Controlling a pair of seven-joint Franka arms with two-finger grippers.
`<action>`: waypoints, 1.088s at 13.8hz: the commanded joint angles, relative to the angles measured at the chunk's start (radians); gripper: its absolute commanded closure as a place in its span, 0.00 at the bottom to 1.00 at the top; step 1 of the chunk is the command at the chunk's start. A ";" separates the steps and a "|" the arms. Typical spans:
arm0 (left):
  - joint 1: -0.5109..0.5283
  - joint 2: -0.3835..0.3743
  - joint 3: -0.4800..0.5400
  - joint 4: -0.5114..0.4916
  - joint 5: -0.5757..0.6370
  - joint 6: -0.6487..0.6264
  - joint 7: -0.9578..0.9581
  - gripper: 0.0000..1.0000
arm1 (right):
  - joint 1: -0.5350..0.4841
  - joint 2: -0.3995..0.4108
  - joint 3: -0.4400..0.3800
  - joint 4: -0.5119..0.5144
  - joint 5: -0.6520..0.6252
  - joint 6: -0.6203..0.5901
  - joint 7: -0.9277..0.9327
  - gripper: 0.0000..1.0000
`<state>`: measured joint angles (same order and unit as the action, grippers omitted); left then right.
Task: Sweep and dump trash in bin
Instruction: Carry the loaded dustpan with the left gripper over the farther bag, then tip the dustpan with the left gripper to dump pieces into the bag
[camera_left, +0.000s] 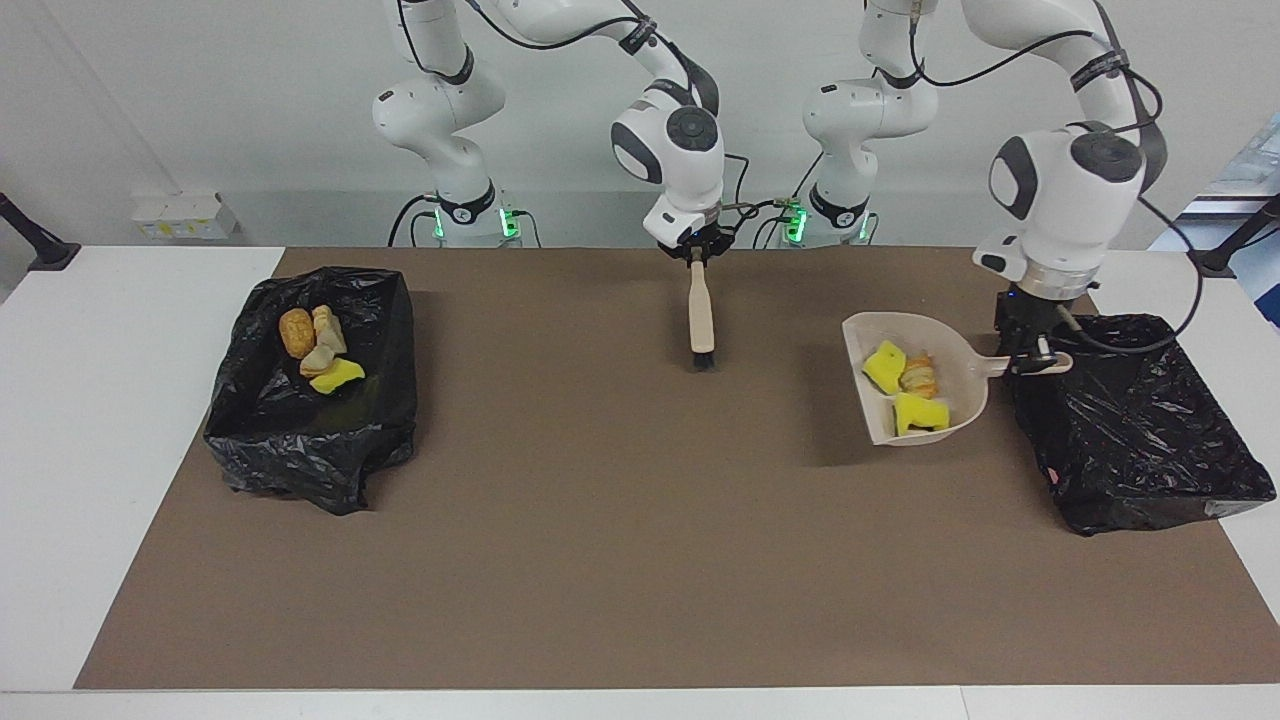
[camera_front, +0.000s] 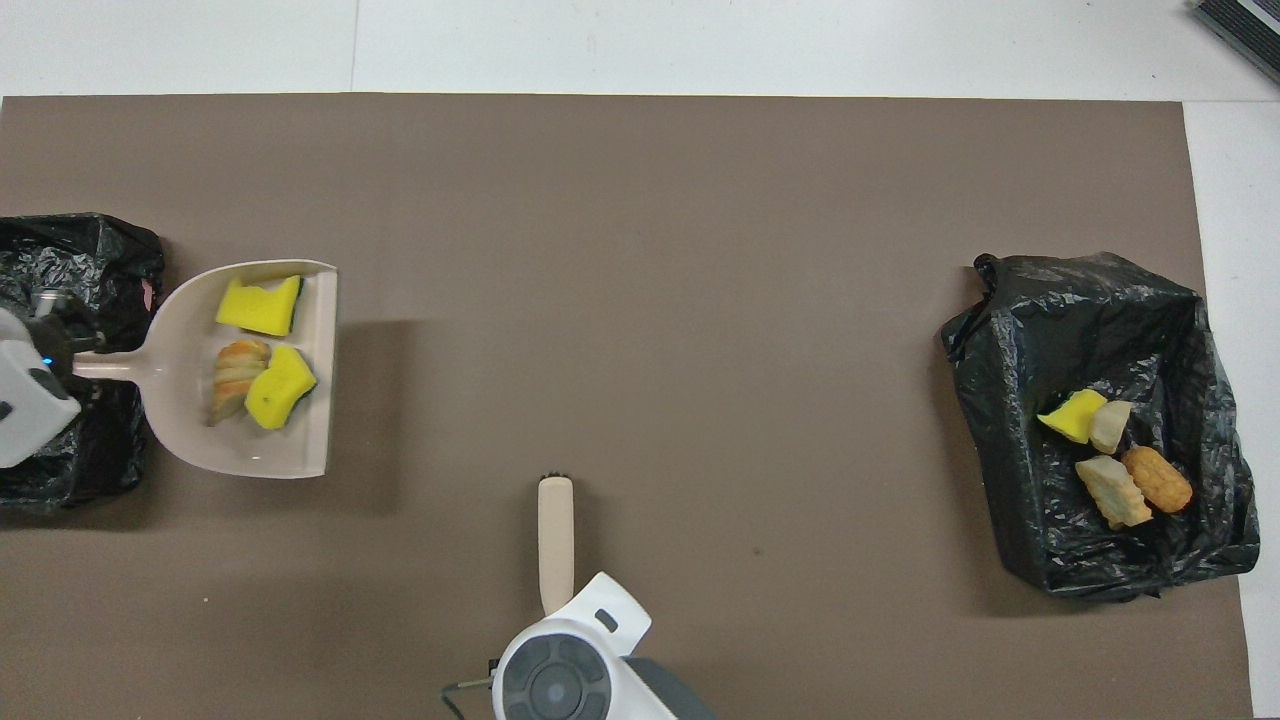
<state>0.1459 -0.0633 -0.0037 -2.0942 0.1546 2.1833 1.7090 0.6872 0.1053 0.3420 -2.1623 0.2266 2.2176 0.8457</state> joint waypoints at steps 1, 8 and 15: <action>0.119 0.077 -0.015 0.162 -0.038 -0.074 0.174 1.00 | 0.023 -0.018 0.002 -0.011 -0.059 -0.007 0.029 1.00; 0.371 0.238 -0.007 0.457 0.044 -0.030 0.435 1.00 | 0.072 0.057 0.000 0.030 -0.093 -0.010 0.133 1.00; 0.353 0.261 -0.007 0.447 0.519 0.088 0.192 1.00 | 0.025 0.076 -0.008 0.255 -0.142 -0.266 0.132 0.00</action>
<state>0.5150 0.1872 -0.0147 -1.6646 0.5573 2.2569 1.9911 0.7344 0.1570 0.3281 -1.9982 0.1268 2.0309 0.9530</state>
